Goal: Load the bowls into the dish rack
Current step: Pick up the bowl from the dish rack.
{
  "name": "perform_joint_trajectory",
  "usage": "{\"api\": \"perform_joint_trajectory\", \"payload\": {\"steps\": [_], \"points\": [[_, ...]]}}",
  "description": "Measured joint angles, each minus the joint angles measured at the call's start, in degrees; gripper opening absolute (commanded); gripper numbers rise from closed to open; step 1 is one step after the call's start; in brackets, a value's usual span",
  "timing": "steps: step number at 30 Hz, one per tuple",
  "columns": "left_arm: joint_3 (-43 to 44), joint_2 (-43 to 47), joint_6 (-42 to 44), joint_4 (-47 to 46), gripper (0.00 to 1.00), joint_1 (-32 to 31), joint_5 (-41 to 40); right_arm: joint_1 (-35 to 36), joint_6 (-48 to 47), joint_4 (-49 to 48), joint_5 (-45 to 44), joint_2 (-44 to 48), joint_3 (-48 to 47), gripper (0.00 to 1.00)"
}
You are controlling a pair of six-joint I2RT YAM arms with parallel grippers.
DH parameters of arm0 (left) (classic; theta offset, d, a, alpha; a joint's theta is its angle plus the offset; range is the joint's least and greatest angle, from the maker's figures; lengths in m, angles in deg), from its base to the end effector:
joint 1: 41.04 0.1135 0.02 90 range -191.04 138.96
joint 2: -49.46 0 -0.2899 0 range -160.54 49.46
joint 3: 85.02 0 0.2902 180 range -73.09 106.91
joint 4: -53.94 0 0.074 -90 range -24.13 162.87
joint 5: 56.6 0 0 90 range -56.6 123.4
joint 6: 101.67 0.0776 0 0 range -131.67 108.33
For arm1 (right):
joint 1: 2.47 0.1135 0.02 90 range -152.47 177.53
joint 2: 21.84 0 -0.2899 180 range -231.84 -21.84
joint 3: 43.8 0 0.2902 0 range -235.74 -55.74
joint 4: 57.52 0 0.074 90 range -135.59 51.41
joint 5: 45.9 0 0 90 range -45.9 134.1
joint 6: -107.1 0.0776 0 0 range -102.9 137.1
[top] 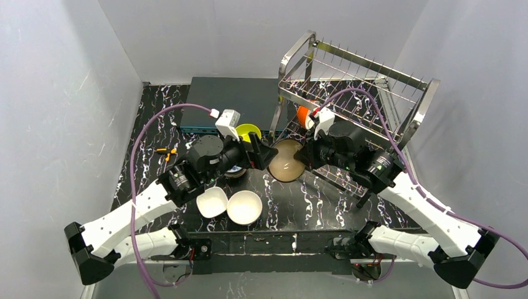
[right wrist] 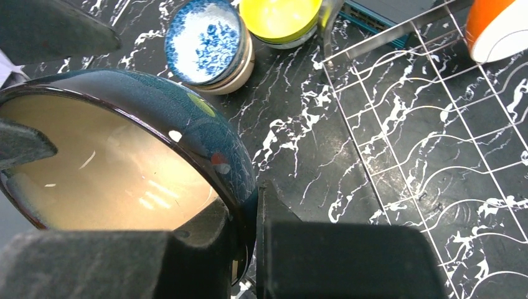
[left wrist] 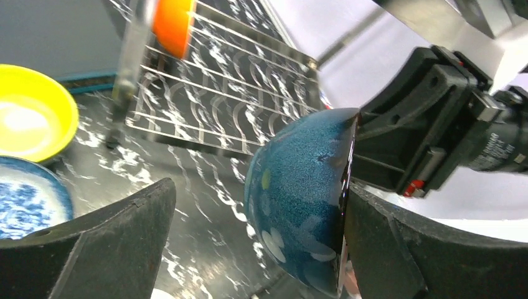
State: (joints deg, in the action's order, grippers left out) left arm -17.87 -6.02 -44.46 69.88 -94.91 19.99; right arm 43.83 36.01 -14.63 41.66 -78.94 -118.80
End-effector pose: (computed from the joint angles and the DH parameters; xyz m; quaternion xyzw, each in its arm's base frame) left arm 0.1849 -0.2228 0.3999 0.0551 0.7302 -0.4014 0.5502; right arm 0.1931 0.1973 0.3821 -0.1885 0.8219 0.2744 0.4623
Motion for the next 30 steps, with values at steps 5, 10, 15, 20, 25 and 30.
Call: {"api": "perform_joint_trajectory", "payload": {"steps": [5,10,15,20,25,30], "points": [[-1.9,1.9,-6.6,-1.8,0.98,7.3,20.4,0.0,-1.2,-1.0,3.7,1.5,0.3,0.01],[-2.9,2.2,-11.0,-5.2,0.98,10.6,36.0,0.1,-1.7,-2.7,7.5,3.7,1.1,0.01],[-3.1,0.0,-13.9,-7.9,0.98,10.6,46.2,0.0,-2.4,-4.9,10.5,4.6,1.1,0.01],[-3.1,-1.9,-16.0,-9.0,0.8,10.6,51.6,0.0,-2.6,-5.4,12.0,4.3,1.1,0.01],[-3.1,-3.2,-15.7,-9.5,0.43,11.4,52.7,-0.5,-2.4,-4.0,10.6,4.1,1.1,0.01],[-3.2,-4.5,-15.8,-10.6,0.05,11.8,53.1,-0.8,-2.2,-3.4,9.0,3.9,1.1,0.05]]}}
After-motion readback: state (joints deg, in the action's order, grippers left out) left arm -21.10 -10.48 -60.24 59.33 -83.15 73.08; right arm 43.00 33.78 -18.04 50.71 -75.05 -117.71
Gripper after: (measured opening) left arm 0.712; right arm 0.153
